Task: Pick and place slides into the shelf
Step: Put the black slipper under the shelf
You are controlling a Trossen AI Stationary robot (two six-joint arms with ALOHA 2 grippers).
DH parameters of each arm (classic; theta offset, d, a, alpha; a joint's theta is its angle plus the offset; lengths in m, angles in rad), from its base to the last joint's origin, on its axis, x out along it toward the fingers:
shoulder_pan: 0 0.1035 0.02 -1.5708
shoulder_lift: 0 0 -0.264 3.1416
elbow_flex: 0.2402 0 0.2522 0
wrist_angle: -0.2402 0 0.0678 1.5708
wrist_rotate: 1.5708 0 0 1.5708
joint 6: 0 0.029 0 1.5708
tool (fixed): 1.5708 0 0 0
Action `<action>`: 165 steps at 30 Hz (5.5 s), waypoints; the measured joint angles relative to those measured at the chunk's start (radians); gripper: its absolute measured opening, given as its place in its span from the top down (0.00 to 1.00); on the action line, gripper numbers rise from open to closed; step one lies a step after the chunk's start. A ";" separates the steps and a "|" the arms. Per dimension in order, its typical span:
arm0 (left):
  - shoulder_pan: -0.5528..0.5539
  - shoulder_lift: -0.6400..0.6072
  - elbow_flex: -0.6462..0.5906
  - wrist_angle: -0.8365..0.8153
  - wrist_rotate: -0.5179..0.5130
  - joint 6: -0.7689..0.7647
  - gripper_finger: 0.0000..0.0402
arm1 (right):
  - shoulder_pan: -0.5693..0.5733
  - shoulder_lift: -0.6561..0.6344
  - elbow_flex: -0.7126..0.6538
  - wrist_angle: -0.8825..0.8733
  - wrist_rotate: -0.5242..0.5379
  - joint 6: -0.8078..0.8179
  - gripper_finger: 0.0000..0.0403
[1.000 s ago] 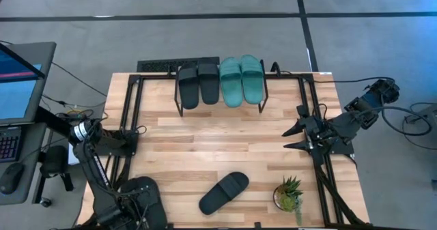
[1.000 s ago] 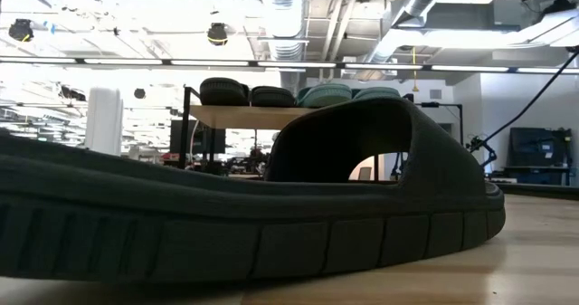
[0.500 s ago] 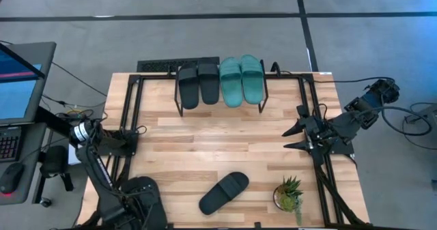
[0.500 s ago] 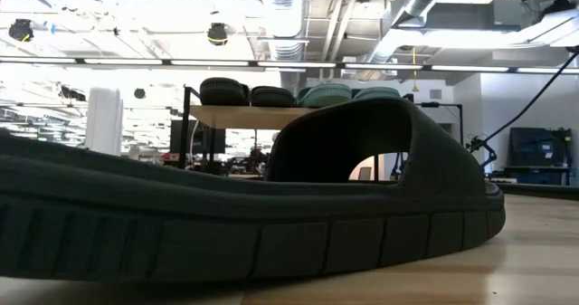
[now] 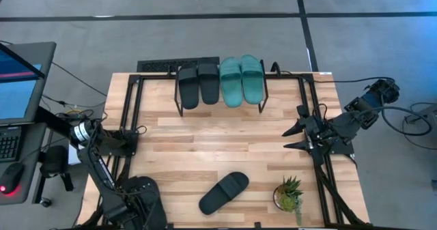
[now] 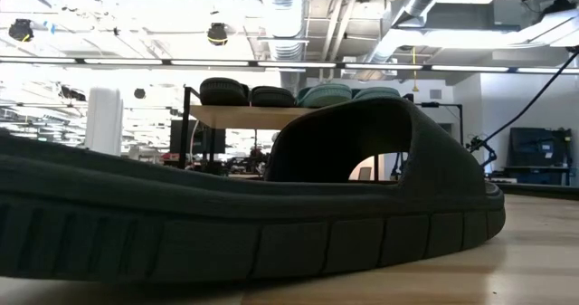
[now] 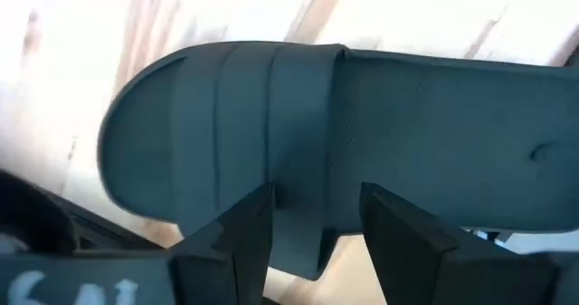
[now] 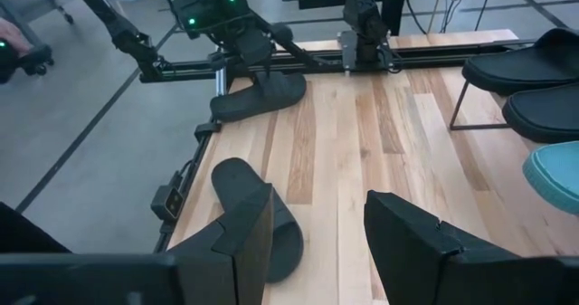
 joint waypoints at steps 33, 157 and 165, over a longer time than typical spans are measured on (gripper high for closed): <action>0.187 0.012 -0.002 -0.294 -0.204 0.182 1.00 | 0.000 0.000 0.000 -0.010 0.023 -0.018 0.60; 0.021 -0.726 -0.135 -0.429 -1.257 0.169 0.58 | -0.354 1.368 0.501 0.410 0.130 -0.196 0.60; 0.021 -0.726 -0.135 -0.428 -1.257 0.169 0.58 | -0.347 1.368 0.501 0.411 0.126 -0.262 0.60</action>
